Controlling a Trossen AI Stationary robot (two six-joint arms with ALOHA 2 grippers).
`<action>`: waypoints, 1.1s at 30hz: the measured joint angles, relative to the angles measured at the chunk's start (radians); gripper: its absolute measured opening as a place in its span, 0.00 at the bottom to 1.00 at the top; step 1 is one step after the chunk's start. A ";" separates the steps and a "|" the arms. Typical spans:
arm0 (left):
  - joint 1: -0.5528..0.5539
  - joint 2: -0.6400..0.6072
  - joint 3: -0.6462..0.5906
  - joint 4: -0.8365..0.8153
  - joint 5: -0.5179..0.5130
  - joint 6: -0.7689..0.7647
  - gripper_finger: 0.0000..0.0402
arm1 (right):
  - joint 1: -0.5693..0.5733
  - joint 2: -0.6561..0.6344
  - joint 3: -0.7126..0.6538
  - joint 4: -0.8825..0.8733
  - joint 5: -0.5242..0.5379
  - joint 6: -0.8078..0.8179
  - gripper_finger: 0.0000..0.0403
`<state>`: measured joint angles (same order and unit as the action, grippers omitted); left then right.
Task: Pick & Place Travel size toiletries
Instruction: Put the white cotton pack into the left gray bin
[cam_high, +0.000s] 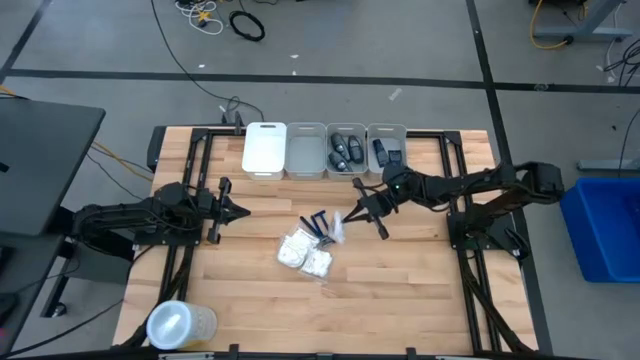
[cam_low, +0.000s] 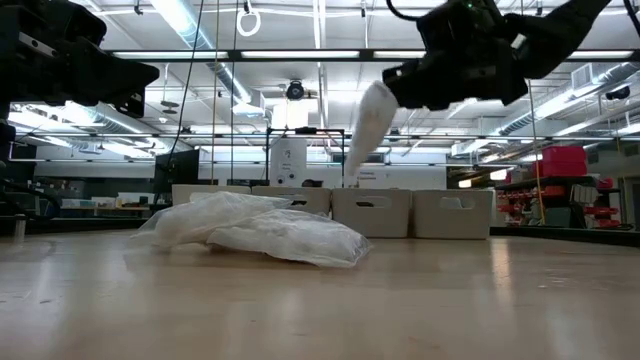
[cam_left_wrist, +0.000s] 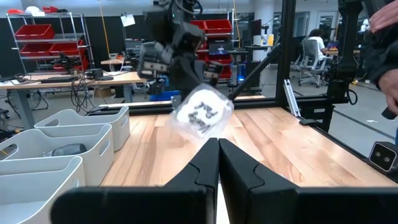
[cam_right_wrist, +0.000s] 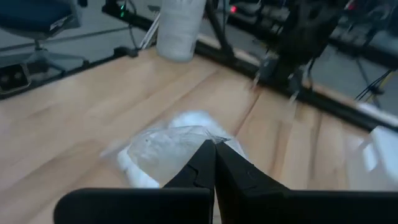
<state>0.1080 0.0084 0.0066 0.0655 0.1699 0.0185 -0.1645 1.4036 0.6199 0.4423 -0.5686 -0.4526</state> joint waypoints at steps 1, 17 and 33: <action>0.000 0.000 0.000 0.000 0.000 0.000 0.04 | -0.001 0.000 0.013 -0.001 0.000 0.000 0.01; 0.000 0.000 0.000 0.000 0.000 0.000 0.04 | -0.020 0.001 0.182 -0.129 0.000 0.000 0.01; 0.000 0.000 0.000 0.000 0.000 0.000 0.04 | -0.071 0.001 0.279 -0.402 0.150 0.130 0.01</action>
<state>0.1081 0.0084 0.0063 0.0658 0.1699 0.0185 -0.2358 1.4048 0.8985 0.0401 -0.4191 -0.3231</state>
